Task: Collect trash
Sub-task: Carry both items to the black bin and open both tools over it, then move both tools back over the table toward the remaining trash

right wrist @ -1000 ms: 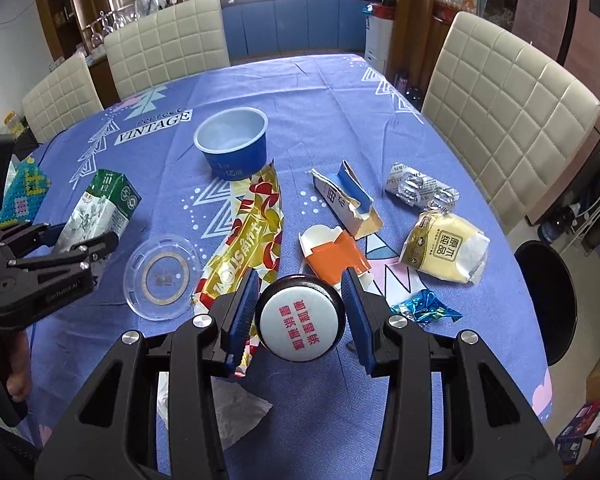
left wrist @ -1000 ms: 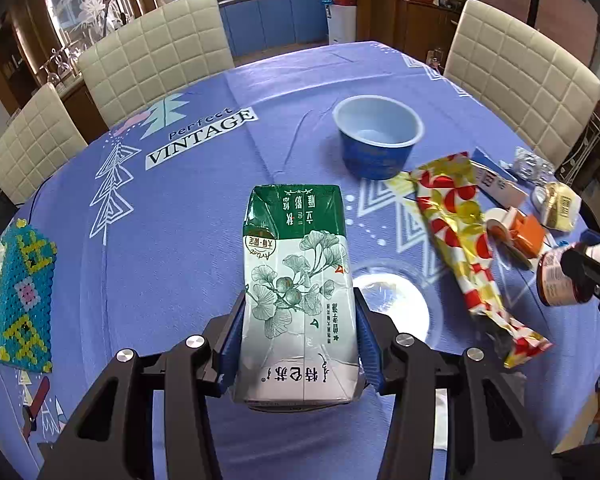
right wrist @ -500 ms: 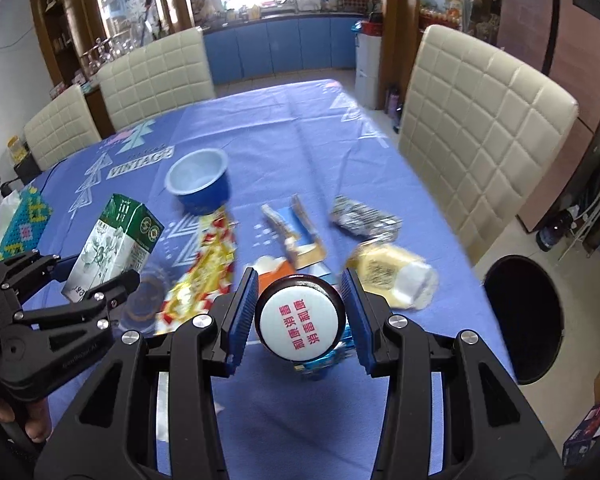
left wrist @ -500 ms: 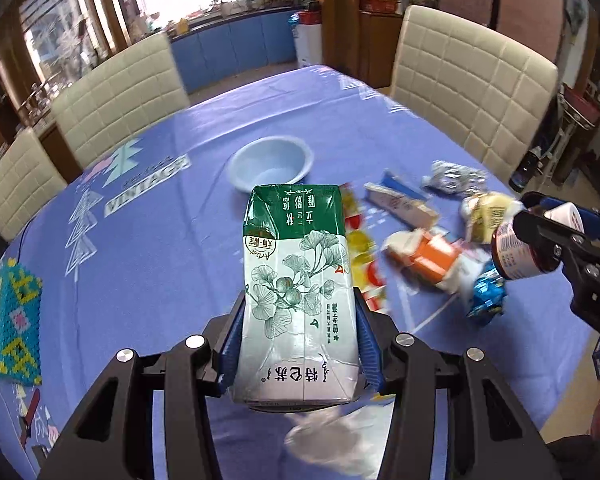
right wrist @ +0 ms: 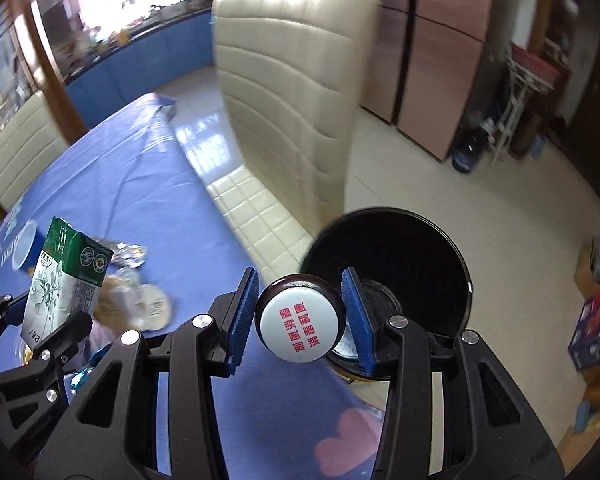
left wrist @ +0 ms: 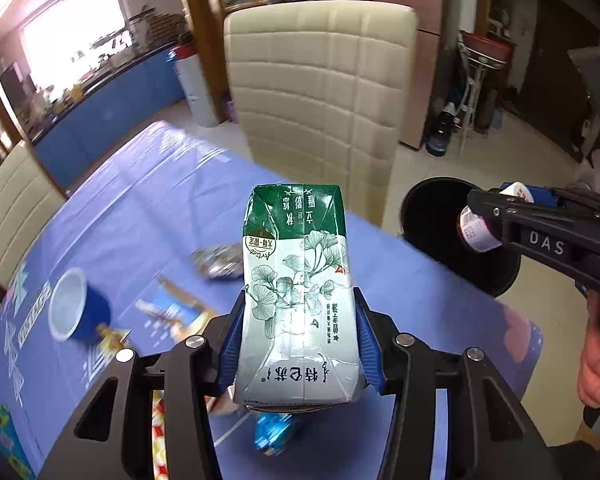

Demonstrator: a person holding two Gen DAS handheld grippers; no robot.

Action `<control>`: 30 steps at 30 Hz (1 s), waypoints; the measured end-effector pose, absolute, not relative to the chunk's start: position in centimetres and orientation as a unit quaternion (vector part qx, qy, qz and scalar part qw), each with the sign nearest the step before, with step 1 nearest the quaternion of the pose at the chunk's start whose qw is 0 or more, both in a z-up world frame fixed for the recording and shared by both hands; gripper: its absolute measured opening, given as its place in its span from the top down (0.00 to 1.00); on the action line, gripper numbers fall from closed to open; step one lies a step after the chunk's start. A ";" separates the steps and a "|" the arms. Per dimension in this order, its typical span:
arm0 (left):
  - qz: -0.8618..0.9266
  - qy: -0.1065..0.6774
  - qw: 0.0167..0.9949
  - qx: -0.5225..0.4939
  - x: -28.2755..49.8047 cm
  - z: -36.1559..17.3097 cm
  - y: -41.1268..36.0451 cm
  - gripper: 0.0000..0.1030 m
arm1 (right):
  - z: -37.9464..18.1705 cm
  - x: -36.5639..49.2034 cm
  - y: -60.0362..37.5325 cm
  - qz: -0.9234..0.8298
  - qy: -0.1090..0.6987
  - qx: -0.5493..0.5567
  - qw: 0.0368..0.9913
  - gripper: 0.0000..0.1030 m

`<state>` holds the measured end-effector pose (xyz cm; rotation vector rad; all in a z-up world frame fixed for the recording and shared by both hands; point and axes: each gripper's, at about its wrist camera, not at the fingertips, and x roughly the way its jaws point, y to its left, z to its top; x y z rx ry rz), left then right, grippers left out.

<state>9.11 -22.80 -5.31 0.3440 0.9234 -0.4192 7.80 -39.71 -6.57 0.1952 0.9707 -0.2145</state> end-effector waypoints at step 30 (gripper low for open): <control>-0.314 0.425 0.819 0.221 10.7 -8.3 -40.6 0.25 | -8.3 4.4 -51.8 -0.274 0.428 0.117 0.853 0.46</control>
